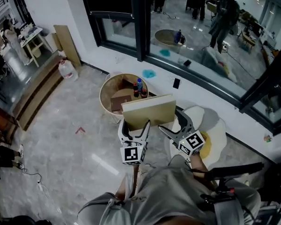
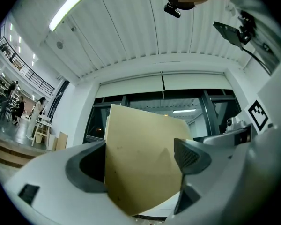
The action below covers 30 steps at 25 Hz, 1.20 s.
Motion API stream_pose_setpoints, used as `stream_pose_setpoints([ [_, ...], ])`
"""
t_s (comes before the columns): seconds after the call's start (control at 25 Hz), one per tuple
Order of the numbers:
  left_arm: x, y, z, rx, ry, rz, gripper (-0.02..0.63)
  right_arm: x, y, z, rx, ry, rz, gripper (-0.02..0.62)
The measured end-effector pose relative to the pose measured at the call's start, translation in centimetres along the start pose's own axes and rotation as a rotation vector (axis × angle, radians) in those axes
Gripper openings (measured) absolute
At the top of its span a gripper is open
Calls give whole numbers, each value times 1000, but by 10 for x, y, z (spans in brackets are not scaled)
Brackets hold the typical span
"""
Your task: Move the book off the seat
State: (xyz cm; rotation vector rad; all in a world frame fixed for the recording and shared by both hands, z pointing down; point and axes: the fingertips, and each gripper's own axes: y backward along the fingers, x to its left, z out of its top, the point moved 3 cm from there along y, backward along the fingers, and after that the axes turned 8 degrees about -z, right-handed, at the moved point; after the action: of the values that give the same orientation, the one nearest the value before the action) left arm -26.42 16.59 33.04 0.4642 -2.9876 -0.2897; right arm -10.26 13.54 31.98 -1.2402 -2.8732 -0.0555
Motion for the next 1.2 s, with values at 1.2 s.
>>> stream_pose_setpoints([
  [1.2, 250, -115, -27, 141, -126, 387, 456, -29, -374, -43, -56, -211, 367, 436],
])
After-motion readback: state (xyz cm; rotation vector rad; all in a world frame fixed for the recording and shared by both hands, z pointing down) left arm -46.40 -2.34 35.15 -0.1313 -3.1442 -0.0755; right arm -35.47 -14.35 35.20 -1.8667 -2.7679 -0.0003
